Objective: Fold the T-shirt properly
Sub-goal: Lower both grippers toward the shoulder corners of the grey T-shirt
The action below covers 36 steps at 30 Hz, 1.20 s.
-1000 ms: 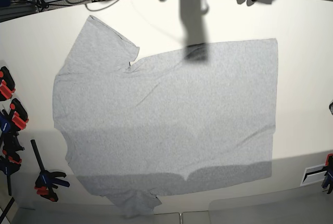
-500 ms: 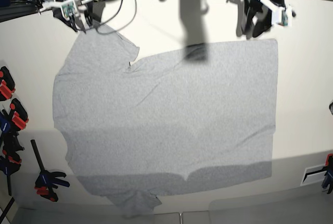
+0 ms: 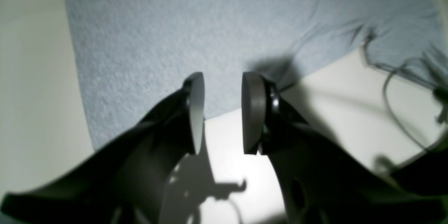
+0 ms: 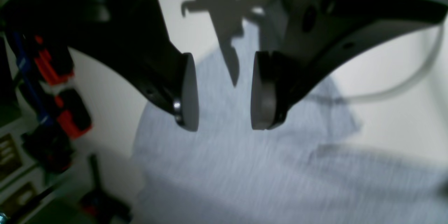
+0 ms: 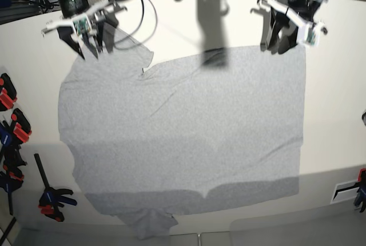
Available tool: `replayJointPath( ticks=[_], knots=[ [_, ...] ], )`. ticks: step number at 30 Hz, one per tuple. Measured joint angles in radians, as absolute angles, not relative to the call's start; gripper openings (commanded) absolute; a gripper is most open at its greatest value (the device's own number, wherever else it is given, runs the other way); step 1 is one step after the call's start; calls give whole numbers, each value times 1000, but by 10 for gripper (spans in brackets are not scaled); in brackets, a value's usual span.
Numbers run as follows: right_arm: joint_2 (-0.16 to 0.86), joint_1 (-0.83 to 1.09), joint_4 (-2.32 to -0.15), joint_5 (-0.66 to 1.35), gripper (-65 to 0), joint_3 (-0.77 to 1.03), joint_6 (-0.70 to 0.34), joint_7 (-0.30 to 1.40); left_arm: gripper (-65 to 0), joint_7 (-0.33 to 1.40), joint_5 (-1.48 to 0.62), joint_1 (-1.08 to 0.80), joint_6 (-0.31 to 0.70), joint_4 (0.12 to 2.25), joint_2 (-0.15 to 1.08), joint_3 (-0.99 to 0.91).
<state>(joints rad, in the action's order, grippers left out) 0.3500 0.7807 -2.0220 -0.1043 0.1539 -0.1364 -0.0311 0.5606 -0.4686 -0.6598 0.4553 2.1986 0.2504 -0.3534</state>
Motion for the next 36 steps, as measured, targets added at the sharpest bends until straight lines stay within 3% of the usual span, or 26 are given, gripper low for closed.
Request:
replayJointPath(
  ticks=[5,11,16,22,26,30,33,36],
  knots=[
    [336,600,-2021,-102,-414,78,-139,-1,-480,605,-556,-542,450,2199,256,-355],
    [347,563,-2021,-109,-414,-75,-141,169,-480,596,-648,-429,454,2199,255,-354],
    [413,558,-2026,-310,-414,-163,-176,427,-480,605,-648,-416,454,2199,256,-354],
    [490,676,-2192,-500,-414,-181,-228,591,-480,814,-614,-437,459,2199,264,-354],
    [573,789,-2295,-495,-414,-180,-323,615,-481,995,-513,-441,588,2199,298,-353],
    [599,834,-2299,-528,-414,-182,-331,635,-483,963,-512,-440,588,2199,383,-354],
    [600,826,-2299,-545,-414,-181,-330,651,-563,951,-499,-443,658,2199,426,-353],
    [601,829,-2299,-546,-414,-179,-326,657,-581,944,-492,-461,690,2199,479,-353]
  ],
)
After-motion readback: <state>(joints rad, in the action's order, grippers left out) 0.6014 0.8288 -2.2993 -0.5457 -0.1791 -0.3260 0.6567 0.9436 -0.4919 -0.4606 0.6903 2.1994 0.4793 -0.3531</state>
